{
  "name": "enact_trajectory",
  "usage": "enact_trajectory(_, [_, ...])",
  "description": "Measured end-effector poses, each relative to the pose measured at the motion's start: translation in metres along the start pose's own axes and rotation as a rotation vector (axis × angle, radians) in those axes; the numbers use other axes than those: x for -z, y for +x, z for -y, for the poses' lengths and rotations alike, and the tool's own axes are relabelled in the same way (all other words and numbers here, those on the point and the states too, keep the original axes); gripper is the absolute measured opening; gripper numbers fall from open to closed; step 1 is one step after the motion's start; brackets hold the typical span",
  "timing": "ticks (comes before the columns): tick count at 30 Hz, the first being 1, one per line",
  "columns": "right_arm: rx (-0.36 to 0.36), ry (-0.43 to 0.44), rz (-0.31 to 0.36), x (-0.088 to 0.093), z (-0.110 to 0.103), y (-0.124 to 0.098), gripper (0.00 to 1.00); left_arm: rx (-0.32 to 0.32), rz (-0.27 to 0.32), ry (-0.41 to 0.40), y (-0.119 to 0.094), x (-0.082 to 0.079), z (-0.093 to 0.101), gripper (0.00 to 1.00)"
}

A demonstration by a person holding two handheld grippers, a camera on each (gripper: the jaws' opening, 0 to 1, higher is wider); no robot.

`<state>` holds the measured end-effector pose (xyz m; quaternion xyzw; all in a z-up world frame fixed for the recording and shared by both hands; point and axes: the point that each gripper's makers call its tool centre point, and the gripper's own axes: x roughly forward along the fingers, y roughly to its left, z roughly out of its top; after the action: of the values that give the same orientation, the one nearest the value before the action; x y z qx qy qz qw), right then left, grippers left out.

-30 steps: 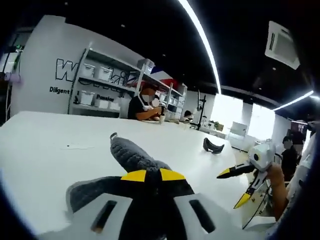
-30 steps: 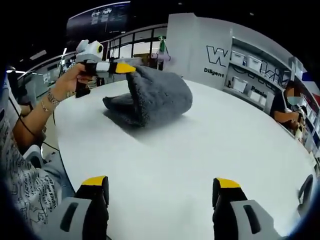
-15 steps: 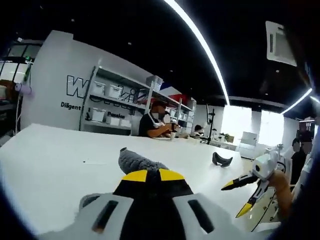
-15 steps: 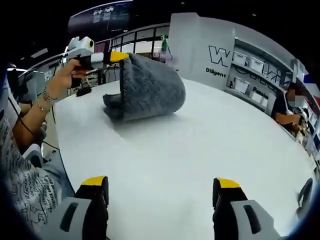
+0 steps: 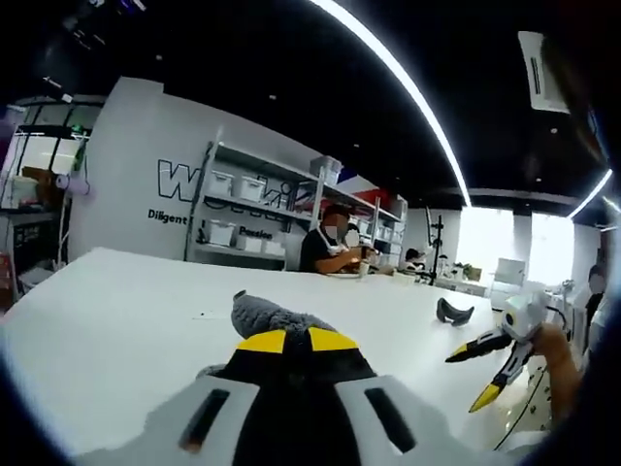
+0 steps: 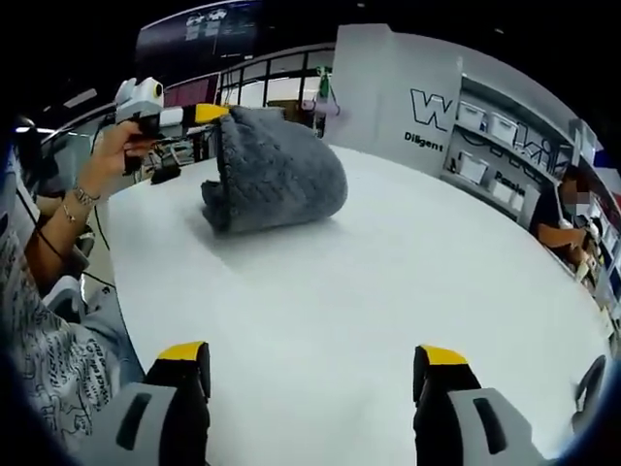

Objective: Fold the towel on the table until its edges align and the towel forms a compact rectangular stack.

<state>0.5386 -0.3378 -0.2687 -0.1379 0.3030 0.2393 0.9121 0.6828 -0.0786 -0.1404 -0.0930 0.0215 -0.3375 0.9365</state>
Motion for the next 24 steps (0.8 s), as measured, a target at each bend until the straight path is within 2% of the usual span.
enact_trajectory(2, [0.003, -0.007, 0.003, -0.004, 0.001, 0.0, 0.9, -0.014, 0.011, -0.019, -0.006, 0.001, -0.006, 0.07])
enact_trajectory(5, [0.013, -0.026, 0.037, -0.022, 0.005, -0.001, 0.9, -0.028, 0.014, -0.038, -0.011, 0.005, -0.014, 0.07])
enact_trajectory(9, [0.001, -0.07, 0.104, -0.059, 0.006, 0.0, 0.9, -0.041, 0.013, -0.043, -0.014, 0.009, -0.022, 0.07])
enact_trajectory(11, [-0.014, -0.094, 0.148, -0.08, 0.006, 0.002, 0.87, -0.047, 0.009, -0.052, -0.015, 0.012, -0.026, 0.07])
enact_trajectory(16, [-0.094, -0.112, 0.247, -0.134, -0.004, 0.01, 0.68, -0.051, 0.01, -0.066, -0.019, 0.018, -0.031, 0.07])
enact_trajectory(19, [-0.129, -0.135, 0.288, -0.163, -0.01, 0.019, 0.53, -0.059, 0.009, -0.076, -0.022, 0.022, -0.035, 0.07])
enact_trajectory(22, [-0.175, -0.141, 0.309, -0.187, -0.019, 0.034, 0.37, -0.067, 0.006, -0.087, -0.024, 0.027, -0.038, 0.07])
enact_trajectory(24, [-0.216, -0.16, 0.306, -0.199, -0.029, 0.049, 0.3, -0.067, -0.002, -0.101, -0.025, 0.032, -0.041, 0.07])
